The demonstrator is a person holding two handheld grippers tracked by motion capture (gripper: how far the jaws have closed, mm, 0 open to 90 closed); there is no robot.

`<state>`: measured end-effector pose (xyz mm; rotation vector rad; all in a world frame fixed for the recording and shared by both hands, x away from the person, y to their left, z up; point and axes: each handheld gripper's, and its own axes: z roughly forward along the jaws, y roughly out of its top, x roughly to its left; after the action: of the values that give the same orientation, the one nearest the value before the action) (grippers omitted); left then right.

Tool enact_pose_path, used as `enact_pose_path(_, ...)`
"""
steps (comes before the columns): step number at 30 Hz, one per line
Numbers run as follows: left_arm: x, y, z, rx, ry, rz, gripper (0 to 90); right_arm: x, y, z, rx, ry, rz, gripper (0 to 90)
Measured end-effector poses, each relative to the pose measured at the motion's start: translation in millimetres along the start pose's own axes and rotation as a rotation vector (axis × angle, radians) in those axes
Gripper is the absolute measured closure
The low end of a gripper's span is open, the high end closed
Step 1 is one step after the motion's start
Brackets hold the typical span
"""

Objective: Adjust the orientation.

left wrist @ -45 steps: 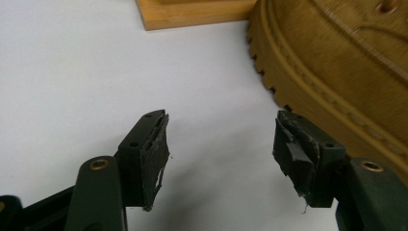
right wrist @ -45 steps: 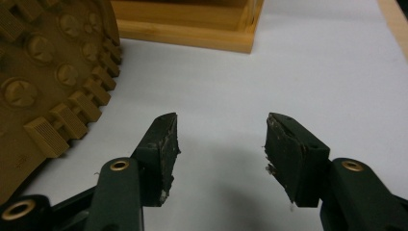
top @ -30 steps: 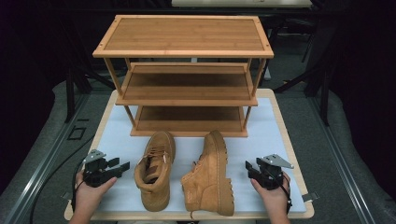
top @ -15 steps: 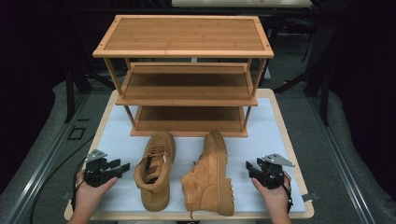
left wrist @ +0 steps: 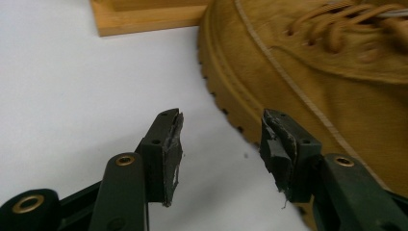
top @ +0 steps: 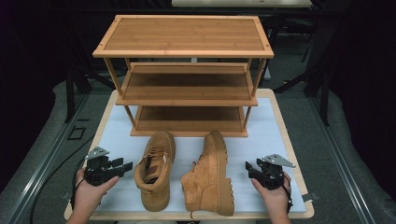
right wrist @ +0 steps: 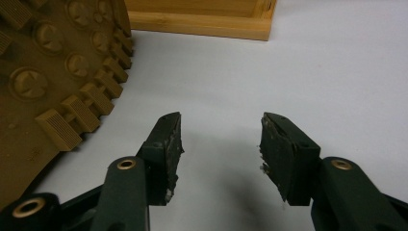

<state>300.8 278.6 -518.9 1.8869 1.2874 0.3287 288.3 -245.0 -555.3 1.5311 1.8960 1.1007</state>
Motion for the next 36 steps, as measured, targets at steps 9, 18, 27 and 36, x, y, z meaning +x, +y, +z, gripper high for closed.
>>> enact_pose_path(9,-19.4,32.9,-33.9,0.013,-0.041,0.010,48.9,-3.5,-0.1,-1.4,-0.015,0.004,0.029,48.6)
enact_pose_path(18,-34.2,50.1,-56.1,0.007,-0.059,0.030,48.8,-4.3,-0.7,-0.7,-0.011,0.004,0.042,48.6)
enact_pose_path(27,-54.0,59.3,-66.3,0.005,-0.103,0.046,47.2,-5.3,-0.8,-1.1,-0.005,0.002,0.047,48.6)
enact_pose_path(36,-68.0,51.2,-45.3,0.020,-0.131,0.045,48.4,-4.1,-1.0,-0.9,-0.003,0.003,0.046,48.4)
